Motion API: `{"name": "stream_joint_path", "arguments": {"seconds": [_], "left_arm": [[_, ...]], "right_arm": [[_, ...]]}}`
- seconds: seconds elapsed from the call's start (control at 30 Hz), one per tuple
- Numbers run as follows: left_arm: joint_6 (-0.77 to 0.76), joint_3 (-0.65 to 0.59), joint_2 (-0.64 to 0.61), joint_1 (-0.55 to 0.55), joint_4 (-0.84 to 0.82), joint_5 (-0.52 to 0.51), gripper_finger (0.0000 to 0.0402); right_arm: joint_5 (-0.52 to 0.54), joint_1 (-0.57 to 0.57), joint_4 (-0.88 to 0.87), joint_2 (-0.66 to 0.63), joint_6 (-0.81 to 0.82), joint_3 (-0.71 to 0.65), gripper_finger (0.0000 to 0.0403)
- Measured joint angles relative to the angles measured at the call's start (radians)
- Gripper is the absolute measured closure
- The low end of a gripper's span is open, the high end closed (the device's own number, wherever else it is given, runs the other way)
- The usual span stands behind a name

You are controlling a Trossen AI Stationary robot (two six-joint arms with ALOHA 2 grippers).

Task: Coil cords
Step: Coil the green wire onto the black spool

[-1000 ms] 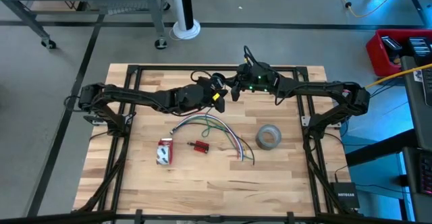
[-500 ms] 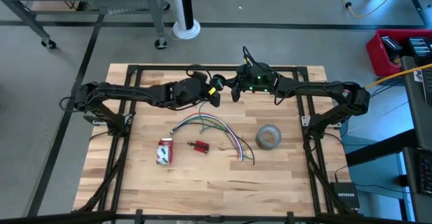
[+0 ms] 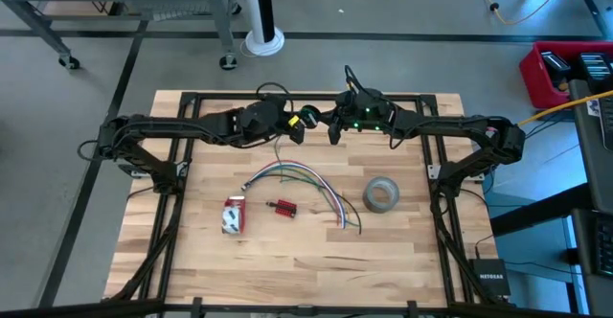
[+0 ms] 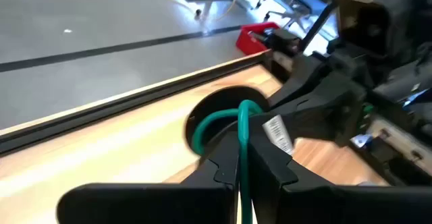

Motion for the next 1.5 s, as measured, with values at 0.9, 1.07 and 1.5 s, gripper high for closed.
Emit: {"name": "stream_joint_path", "arguments": {"seconds": [0.9,1.07,1.5], "left_arm": [[0.038,0.0,-0.015,-0.002,-0.24,0.057,0.0389],[0.047,0.0,-0.015,-0.002,-0.268,0.074,0.0388],[0.088,0.0,-0.014,-0.003,-0.289,0.101,0.0297]], "right_arm": [[-0.037,0.001,0.087,0.0,0.001,0.0,0.0401],[-0.04,0.001,0.102,0.0,0.001,-0.001,0.0401],[-0.034,0.0,0.119,0.0,0.004,-0.001,0.0401]]}}
